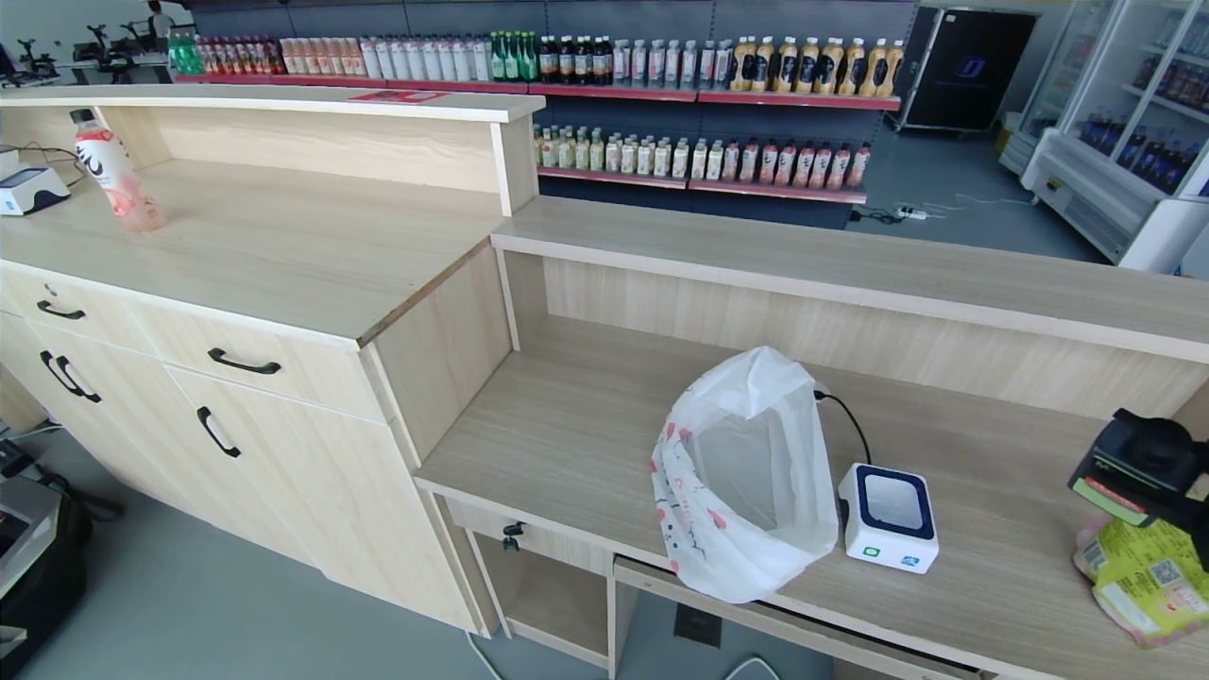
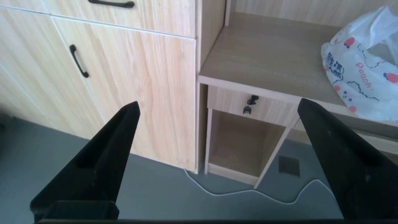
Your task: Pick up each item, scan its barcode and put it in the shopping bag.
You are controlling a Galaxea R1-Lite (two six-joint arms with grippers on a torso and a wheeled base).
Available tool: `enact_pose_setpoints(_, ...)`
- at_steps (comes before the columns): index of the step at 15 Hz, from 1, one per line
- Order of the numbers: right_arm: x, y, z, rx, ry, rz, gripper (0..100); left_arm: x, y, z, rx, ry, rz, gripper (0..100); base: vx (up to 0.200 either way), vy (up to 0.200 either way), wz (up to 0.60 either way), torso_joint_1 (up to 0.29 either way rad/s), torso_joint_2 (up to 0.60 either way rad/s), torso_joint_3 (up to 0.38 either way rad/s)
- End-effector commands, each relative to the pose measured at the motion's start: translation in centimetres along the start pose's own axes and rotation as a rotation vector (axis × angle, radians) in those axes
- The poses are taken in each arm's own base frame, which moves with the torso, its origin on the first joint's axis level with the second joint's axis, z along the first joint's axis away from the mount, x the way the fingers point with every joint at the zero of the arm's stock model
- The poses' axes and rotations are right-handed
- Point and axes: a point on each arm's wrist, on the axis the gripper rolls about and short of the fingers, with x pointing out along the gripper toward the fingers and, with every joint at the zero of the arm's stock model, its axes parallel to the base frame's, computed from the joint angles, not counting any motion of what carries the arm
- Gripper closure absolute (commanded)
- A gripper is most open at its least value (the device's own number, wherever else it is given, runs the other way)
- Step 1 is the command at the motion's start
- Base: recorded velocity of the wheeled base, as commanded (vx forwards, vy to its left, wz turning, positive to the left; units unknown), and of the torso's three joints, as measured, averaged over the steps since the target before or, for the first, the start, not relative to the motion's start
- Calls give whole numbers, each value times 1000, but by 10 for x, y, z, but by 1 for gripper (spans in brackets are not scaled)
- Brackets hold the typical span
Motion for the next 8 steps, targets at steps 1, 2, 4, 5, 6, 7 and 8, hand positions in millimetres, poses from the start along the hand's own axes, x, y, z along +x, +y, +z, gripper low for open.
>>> enact_pose_setpoints(1, -8, -2, 2, -55, -3, -31, 100, 0, 0, 0, 0, 1, -1, 0, 0, 0, 600, 2, 2, 2)
enact_pose_setpoints(2, -7, -2, 1, -56, -2, -28, 100, 0, 0, 0, 0, 1, -1, 0, 0, 0, 600, 2, 2, 2)
enact_pose_setpoints(4, -6, -5, 3, -34, 28, -53, 100, 0, 0, 0, 0, 1, -1, 0, 0, 0, 600, 0, 2, 0)
enact_pose_setpoints(5, -2, -6, 7, 9, 49, -74, 100, 0, 0, 0, 0, 1, -1, 0, 0, 0, 600, 2, 2, 2)
enact_pose_setpoints(6, 7, -6, 12, 62, 69, -103, 100, 0, 0, 0, 0, 1, 1, 0, 0, 0, 600, -7, -2, -2)
enact_pose_setpoints(7, 23, -3, 24, 145, 58, -125, 100, 0, 0, 0, 0, 1, -1, 0, 0, 0, 600, 2, -2, 2)
enact_pose_setpoints(8, 37, 0, 36, 222, 27, -145, 100, 0, 0, 0, 0, 1, 1, 0, 0, 0, 600, 12, 7, 2)
